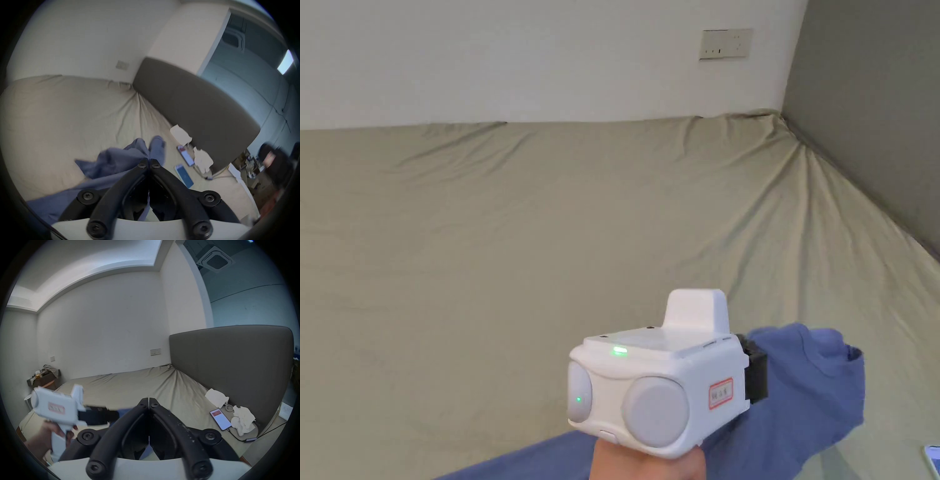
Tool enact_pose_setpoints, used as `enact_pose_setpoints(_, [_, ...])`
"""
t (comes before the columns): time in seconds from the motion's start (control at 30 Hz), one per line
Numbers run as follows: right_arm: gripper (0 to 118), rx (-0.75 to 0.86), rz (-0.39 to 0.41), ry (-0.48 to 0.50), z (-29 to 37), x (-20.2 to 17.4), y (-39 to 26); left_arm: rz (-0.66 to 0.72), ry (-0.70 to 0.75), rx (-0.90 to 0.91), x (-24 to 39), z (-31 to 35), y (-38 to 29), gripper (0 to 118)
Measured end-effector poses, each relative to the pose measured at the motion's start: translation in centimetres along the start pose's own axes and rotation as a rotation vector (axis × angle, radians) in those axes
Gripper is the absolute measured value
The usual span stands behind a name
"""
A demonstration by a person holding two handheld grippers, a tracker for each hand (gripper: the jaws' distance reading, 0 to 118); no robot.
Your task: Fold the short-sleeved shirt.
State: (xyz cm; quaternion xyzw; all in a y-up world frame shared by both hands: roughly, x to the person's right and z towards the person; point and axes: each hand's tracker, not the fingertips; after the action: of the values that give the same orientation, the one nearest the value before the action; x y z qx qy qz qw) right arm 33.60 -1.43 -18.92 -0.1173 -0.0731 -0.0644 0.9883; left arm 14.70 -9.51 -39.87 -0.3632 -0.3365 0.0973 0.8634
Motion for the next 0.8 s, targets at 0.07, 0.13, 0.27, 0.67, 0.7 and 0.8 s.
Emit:
enact_pose_setpoints(0.07, [0,-0.007,-0.012,-0.017,0.0,1.0,-0.4,-0.011,0.053,-0.078,0.2,-2.8,-2.2,0])
enact_pose_setpoints(0.13, [0,-0.016,-0.019,-0.027,0.0,1.7,-0.7,-0.032,0.111,-0.178,0.3,-5.7,-4.6,0])
enact_pose_setpoints(0.27, [0,-0.022,-0.028,-0.033,0.1,2.5,-1.0,-0.002,0.171,-0.323,-0.4,-9.2,-8.5,0])
enact_pose_setpoints(0.67, [0,-0.020,-0.020,-0.009,1.0,1.6,-0.6,0.178,0.088,-0.396,-2.8,-8.0,-10.2,69])
enact_pose_setpoints(0.7, [0,-0.015,-0.014,-0.007,1.2,1.5,-0.5,0.177,0.104,-0.375,-2.6,-6.0,-9.1,94])
enact_pose_setpoints(0.8, [0,0.005,-0.014,-0.004,1.8,1.2,0.1,-0.001,0.205,0.050,-2.2,4.7,-6.1,117])
